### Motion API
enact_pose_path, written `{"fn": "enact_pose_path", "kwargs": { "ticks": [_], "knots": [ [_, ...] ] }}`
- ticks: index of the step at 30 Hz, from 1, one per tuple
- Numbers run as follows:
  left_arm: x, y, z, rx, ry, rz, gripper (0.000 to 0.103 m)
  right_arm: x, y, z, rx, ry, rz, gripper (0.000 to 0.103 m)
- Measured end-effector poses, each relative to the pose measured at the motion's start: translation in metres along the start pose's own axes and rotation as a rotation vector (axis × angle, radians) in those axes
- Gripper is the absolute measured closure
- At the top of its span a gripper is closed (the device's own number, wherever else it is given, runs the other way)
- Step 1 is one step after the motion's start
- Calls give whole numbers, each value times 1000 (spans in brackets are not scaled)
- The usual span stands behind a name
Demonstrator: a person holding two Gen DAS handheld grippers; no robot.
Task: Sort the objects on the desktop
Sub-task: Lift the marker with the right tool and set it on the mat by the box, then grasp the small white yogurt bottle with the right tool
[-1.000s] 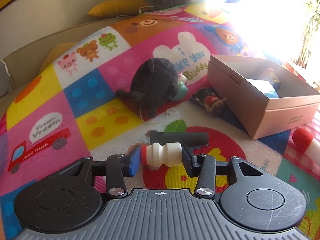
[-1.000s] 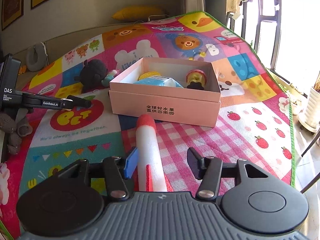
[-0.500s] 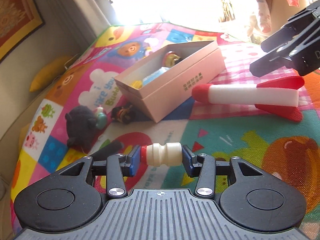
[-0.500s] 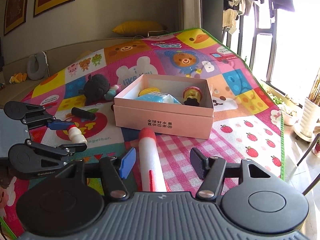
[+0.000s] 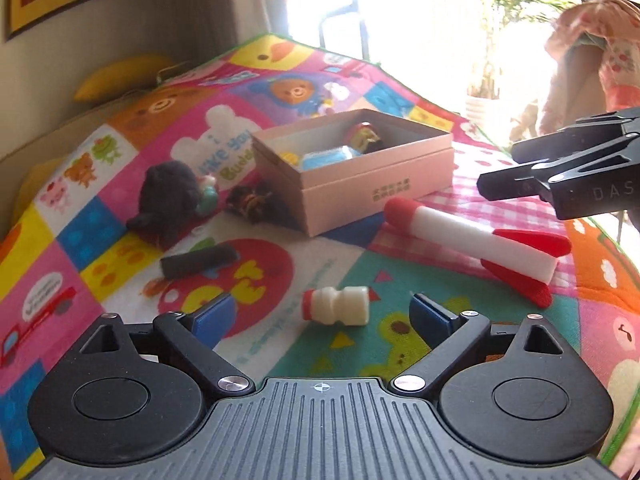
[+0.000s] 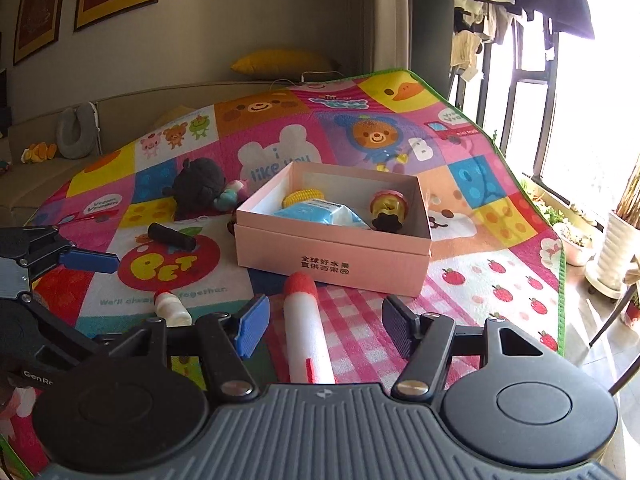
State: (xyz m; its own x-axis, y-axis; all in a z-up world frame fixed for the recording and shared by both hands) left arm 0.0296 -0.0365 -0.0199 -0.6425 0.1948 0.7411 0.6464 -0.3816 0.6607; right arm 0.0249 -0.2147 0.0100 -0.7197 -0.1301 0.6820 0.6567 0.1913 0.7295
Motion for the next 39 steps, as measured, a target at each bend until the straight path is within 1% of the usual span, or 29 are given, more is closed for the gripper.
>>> {"fn": "enact_pose_path", "kwargs": {
  "ticks": [1,2,3,4,5,6,8,11,14,16,18,19,20,22,23,27,30,32,36,39],
  "knots": [
    [1,-3,10,39,11,11,2,1,6,8,20,16,-7,40],
    [3,-7,20,76,19,20,2,0,10,15,35,35,-1,43],
    [3,-10,31,116,22,31,2,-3,15,24,50,65,16,53],
    [3,-13,40,154,23,40,1,-9,19,35,67,105,43,58],
    [3,-17,50,189,27,45,1,-15,23,46,86,139,71,66],
    [4,-21,59,221,33,47,1,-20,26,57,111,162,91,69],
    [4,-26,74,263,47,49,1,-31,30,84,193,195,118,70],
    [4,-36,96,326,69,53,1,-45,30,120,334,179,126,70],
    [3,-43,114,386,77,56,1,-64,20,151,473,131,147,70],
    [2,-47,125,423,74,58,1,-75,12,163,538,101,166,70],
    [1,-51,132,448,70,57,1,-84,8,168,575,55,178,71],
    [1,-53,135,459,66,57,1,-88,7,168,585,42,186,73],
    [1,-54,137,466,62,57,1,-90,6,168,590,37,193,78],
    [-1,-55,139,477,57,57,1,-89,7,165,583,36,189,82],
    [-1,-55,139,479,57,57,1,-86,8,163,576,38,181,82],
    [-1,-53,134,473,55,62,1,-62,16,150,502,88,100,82],
    [-1,-49,125,452,46,65,1,-47,16,135,421,125,61,82],
    [-1,-46,118,433,40,67,1,-38,12,122,350,177,39,82],
    [-3,-39,101,393,38,79,0,-31,2,101,234,217,25,82],
    [-4,-34,93,376,51,89,0,-31,1,93,161,253,5,82]
  ]
}}
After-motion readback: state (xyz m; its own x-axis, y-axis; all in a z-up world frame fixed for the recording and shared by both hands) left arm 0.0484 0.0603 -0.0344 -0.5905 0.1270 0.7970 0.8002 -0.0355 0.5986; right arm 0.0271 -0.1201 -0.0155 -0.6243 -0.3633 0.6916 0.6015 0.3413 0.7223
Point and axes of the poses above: each gripper's, at about its wrist camera, not at the fingertips, and x roughly against the way its jaws point, z to its left, y to its top, the point moved 10 cm from there along -x, roughly the way its jaws point, and after that the axes turned 14 degrees about z, right-handed, at the moved point
